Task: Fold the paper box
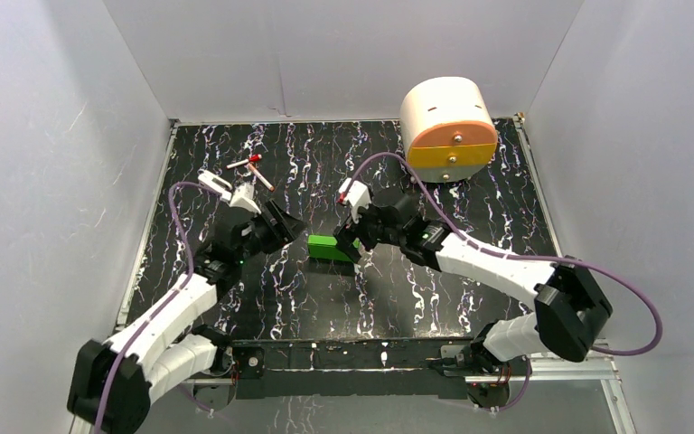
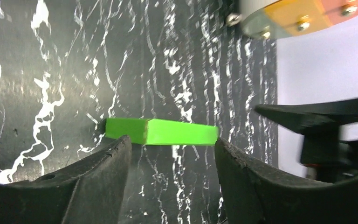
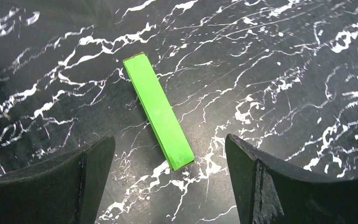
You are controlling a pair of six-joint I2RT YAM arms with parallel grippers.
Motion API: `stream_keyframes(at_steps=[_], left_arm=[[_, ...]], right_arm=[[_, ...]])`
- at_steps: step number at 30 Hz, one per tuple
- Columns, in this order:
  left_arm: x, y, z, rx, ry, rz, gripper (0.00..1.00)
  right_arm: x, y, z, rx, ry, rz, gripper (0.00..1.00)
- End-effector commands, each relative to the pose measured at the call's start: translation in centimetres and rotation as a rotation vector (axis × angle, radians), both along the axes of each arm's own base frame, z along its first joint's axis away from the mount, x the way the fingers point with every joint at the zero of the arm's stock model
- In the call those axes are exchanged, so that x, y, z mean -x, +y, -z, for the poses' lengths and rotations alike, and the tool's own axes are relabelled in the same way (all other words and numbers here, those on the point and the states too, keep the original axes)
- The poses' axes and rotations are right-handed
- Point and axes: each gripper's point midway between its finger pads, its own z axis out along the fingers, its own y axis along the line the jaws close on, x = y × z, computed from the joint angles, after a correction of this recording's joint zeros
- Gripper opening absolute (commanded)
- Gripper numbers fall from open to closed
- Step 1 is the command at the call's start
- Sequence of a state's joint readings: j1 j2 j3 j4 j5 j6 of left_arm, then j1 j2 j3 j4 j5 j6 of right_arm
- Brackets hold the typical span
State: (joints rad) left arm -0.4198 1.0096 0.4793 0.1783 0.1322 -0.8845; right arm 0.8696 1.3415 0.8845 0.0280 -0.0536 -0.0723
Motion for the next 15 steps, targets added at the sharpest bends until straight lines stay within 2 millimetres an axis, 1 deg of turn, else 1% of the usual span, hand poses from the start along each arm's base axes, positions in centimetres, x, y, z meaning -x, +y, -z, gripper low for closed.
stream_keyframes(at_steps=[1,3,4,6,9,11,12,13,15], left_arm=[[0.9,2.4,-4.9,-0.129,-0.114,0.001,0.65],[1.6,3.9,-6.5,-0.207,-0.169,-0.008,0.69],[2.0,4.6,-7.5,-0.241,-0.206,-0.01,0.71],[3.0,6.0,-8.5,-0.322,-0.264,-0.003,0.74],[4.0,8.1,-8.5,-0.443,-0.315,-0.01,0.79],[4.1,9.7,-7.4,-0.507,-0.32,-0.059,0.8],[4.2,10.2,-7.0,-0.525,-0.324,-0.073,0.81],[4.3,10.3,-7.1,-0.533,-0.332,-0.073,0.81],[4.4,10.6,-8.0,-0.526,-0.35,-0.096,0.81]], right_arm=[[-0.3,2.1,-1.1,0.032,-0.098,-0.174,0.97],[-1.0,2.6,-0.7,0.062,-0.104,-0.187,0.97],[-1.1,2.5,0.1,0.093,-0.091,-0.191,0.96],[-1.2,2.7,1.2,0.132,-0.08,-0.214,0.96],[-1.3,2.8,2.7,0.183,-0.068,-0.25,0.96],[-1.2,2.8,3.7,0.217,-0.056,-0.279,0.95],[-1.2,2.9,4.1,0.229,-0.05,-0.288,0.94],[-1.1,3.0,4.5,0.241,-0.04,-0.304,0.94],[-0.8,3.2,5.6,0.269,-0.019,-0.342,0.93]])
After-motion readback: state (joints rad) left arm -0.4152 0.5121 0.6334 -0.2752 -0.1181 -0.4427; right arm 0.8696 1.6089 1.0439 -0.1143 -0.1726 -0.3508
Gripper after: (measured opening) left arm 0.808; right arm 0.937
